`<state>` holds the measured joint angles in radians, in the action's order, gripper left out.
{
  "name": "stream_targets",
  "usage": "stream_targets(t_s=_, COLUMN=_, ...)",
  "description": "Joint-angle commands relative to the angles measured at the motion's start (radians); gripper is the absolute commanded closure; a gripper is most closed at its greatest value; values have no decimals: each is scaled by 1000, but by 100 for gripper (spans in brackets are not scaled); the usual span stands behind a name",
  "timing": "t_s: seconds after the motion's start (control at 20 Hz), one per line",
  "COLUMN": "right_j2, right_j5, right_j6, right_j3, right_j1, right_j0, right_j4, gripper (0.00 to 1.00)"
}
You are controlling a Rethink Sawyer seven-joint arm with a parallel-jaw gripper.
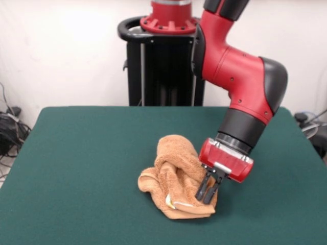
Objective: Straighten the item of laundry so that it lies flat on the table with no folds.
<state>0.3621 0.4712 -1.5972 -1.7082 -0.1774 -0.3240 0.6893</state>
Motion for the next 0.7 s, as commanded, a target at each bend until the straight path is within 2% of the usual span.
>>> stream_targets(t_s=0.05, right_j2=-28, right_j5=-20, right_j6=-172, right_j3=22, right_j1=28, right_j0=-16, right_j4=81, gripper=100)
stream_targets(t_s=0.45, right_j2=-34, right_j5=10, right_j6=-201, right_j3=18, right_j1=29, right_j0=-7, right_j4=49, gripper=100)
stream_targets(t_s=0.6, right_j2=-55, right_j5=40, right_j6=-239, right_j3=12, right_j1=24, right_j0=20, right_j4=-4, gripper=100)
stream_targets(t_s=0.65, right_j2=-57, right_j5=49, right_j6=-244, right_j3=13, right_j1=25, right_j0=25, right_j4=-17, gripper=0)
stream_targets(t_s=0.7, right_j2=-58, right_j5=51, right_j6=-245, right_j3=14, right_j1=25, right_j0=26, right_j4=-19, gripper=0)
